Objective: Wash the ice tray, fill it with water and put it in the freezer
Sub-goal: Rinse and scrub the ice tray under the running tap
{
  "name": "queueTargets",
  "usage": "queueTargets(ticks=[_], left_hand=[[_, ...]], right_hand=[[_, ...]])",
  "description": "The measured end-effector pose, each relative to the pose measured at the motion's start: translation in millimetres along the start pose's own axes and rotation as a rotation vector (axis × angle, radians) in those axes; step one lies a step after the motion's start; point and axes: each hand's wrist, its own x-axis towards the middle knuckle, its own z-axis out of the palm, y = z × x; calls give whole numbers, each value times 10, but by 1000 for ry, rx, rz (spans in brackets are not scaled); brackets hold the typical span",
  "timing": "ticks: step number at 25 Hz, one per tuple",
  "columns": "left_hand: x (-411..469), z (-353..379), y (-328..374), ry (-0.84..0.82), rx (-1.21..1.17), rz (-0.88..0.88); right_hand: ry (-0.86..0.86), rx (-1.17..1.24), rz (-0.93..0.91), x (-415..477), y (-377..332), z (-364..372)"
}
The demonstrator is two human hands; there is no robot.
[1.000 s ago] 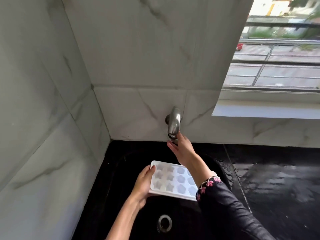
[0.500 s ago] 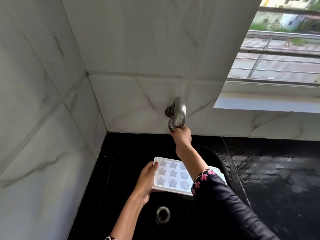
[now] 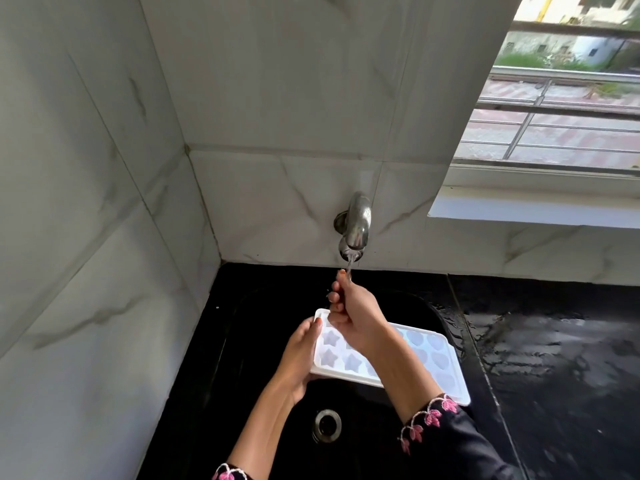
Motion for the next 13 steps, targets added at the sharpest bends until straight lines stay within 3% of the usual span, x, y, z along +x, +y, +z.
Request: queueTargets(ticks=[3, 4, 7, 11, 13], left_hand=[[32, 2, 44, 11, -60, 22], [44, 15, 55, 19, -89, 31], [64, 60, 63, 5, -115, 51], [136, 35, 46, 25, -157, 80], [154, 76, 33, 17, -133, 103]], right_hand=[[55, -1082, -397, -33, 13, -164], [25, -1301, -492, -61, 47, -226], [53, -1577, -709, -155, 202, -319], [-50, -1634, -876, -165, 251, -492], [14, -1747, -974, -135, 218, -528]])
